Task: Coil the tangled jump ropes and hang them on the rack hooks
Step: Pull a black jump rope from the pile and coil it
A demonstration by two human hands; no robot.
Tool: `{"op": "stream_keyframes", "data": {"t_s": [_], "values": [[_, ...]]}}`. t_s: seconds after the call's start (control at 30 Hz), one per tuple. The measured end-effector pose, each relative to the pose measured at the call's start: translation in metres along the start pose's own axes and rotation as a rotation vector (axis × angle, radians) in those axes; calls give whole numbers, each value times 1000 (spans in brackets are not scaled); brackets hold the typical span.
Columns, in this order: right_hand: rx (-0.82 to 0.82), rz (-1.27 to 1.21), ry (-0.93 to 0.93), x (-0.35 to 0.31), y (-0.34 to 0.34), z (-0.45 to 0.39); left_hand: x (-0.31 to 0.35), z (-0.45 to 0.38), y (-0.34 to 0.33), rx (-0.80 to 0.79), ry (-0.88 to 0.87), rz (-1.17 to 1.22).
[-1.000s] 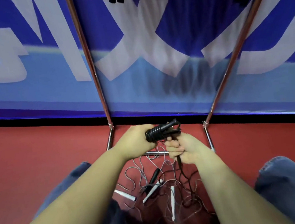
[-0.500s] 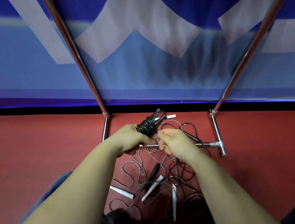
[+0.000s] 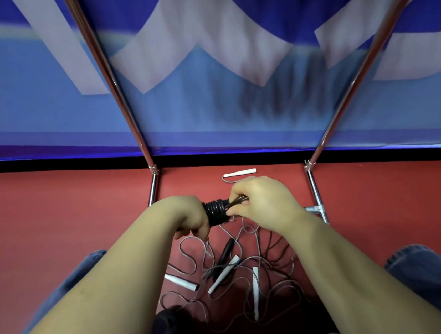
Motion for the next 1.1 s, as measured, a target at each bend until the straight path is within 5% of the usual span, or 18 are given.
{"op": "stream_keyframes", "data": {"t_s": [0.13,0.33,0.63,0.77,0.97,1.1], "values": [[-63,-71,7,-1,3,2,15,22,-4,-116,-176,-24],[-249,-159,-144,12,21,15,43,41,24,29,-459,98],[-535,-753,-522,9,31,36,65,79,30,-143,-646,354],[-332,-980,-628,7,28,19,64,78,41,-94,-657,529],[216,-956,-453,4,30,-13,53,57,50,-27,-538,844],[177,-1069,-443,-1,21,-16,49,49,48,-90,-429,1009]]}}
Point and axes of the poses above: each hand's wrist, its own z-axis away from the middle knuckle, its own y-axis out of the back of the hand, x = y × z, the point moved 8 cm from there along -z, towards the middle knuckle, and after that the axes turned 15 degrees about x, right-handed, at the moved point
